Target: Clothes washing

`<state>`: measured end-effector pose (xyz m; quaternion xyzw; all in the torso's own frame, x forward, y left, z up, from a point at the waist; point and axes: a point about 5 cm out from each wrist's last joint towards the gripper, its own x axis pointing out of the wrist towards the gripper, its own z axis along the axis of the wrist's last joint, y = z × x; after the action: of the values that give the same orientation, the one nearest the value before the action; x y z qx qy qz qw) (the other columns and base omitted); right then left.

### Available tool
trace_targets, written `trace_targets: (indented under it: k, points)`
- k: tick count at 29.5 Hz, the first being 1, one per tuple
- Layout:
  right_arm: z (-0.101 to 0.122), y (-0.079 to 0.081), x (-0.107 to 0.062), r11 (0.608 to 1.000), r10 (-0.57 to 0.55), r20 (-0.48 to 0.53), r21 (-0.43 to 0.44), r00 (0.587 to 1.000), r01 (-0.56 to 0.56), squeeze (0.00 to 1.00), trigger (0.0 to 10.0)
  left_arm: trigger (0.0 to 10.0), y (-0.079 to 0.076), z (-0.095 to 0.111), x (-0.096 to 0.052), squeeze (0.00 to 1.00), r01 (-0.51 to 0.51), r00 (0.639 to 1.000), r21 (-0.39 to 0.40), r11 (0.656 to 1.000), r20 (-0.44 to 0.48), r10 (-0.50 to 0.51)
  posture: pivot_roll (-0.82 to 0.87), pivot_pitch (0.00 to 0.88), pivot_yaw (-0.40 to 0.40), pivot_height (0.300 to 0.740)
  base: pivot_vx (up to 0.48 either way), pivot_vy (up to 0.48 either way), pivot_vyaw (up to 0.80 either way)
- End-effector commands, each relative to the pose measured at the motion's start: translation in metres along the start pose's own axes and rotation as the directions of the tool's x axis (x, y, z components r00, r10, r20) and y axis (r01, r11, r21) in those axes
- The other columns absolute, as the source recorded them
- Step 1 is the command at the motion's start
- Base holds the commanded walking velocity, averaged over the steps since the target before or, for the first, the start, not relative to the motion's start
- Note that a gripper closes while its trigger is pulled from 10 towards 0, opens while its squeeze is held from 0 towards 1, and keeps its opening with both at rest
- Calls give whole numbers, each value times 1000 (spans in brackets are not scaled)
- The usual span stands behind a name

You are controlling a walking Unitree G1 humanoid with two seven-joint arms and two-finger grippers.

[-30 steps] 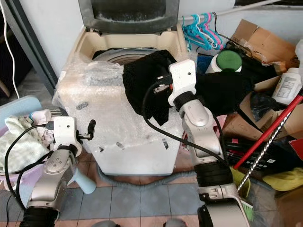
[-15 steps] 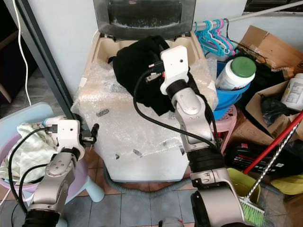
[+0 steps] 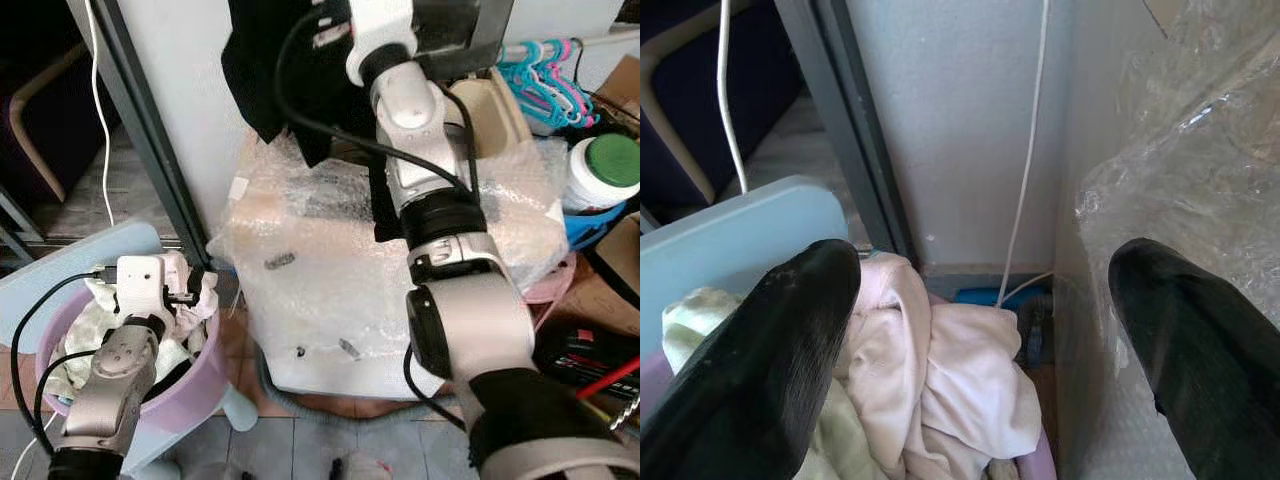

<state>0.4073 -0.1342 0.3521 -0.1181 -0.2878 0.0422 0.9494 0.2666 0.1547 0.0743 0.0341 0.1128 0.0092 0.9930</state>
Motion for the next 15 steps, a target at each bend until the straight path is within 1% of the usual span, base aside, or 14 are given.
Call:
trace_targets:
  k: [1, 2, 5, 7, 9, 10, 11, 12, 13, 14, 15]
  points:
    - [-4, -25, 1, 990, -136, -47, 28, 990, 137, 0, 10000, 10000, -6, 4, -1, 0, 20, 1000, 3, 1000, 14, -20, -23, 9, 9, 740, 0, 0, 0]
    - [-5, -39, 2, 974, -221, -77, 31, 972, 224, 0, 10000, 10000, -6, 3, -2, 0, 19, 1000, 7, 1000, 9, -19, -22, 10, 8, 740, 0, 0, 0]
    - [-14, -47, -1, 963, -267, -122, -4, 956, 268, 0, 10000, 10000, -7, 3, -2, 0, 19, 1000, 5, 1000, 9, -19, -21, 10, 4, 740, 0, 0, 0]
    - [-26, -43, -7, 969, -244, -165, -3, 956, 247, 0, 10000, 10000, -7, 4, -3, 0, 20, 1000, 3, 1000, 10, -20, -18, 14, 0, 740, 0, 0, 0]
    - [-30, -42, -8, 970, -238, -174, 1, 955, 242, 0, 10000, 10000, -7, 4, -3, 0, 20, 1000, 3, 1000, 11, -20, -17, 15, 0, 740, 0, 0, 0]
    - [-53, -32, -20, 983, -167, -268, 30, 949, 182, 0, 10000, 10000, -7, 3, -4, 0, 14, 1000, -2, 1000, 7, -14, -16, 17, -1, 740, 0, 0, 0]
    - [-72, -23, -31, 988, -96, -348, 80, 932, 131, 580, 10000, 10000, -7, 3, -4, 0, 12, 1000, -5, 1000, 6, -12, -17, 19, -1, 740, 0, 0, 0]
    - [-85, -17, -39, 990, -42, -404, 106, 914, 92, 1000, 10000, 10000, -7, 3, -5, 0, 13, 1000, -5, 1000, 5, -13, -18, 20, -1, 740, 0, 0, 0]
    - [-93, -13, -45, 990, -7, -438, 122, 899, 67, 1000, 10000, 10000, -7, 3, -5, 0, 14, 1000, -4, 1000, 5, -14, -18, 20, -1, 740, 0, 0, 0]
    - [-104, -7, -54, 986, 54, -474, 162, 879, 26, 1000, 10000, 10000, -8, 3, -5, 0, 16, 1000, -4, 1000, 4, -16, -19, 21, 0, 740, 0, 0, 0]
    - [-104, -7, -54, 986, 54, -474, 162, 879, 26, 1000, 10000, 10000, -8, 3, -5, 0, 16, 1000, -4, 1000, 4, -16, -19, 21, 0, 740, 0, 0, 0]
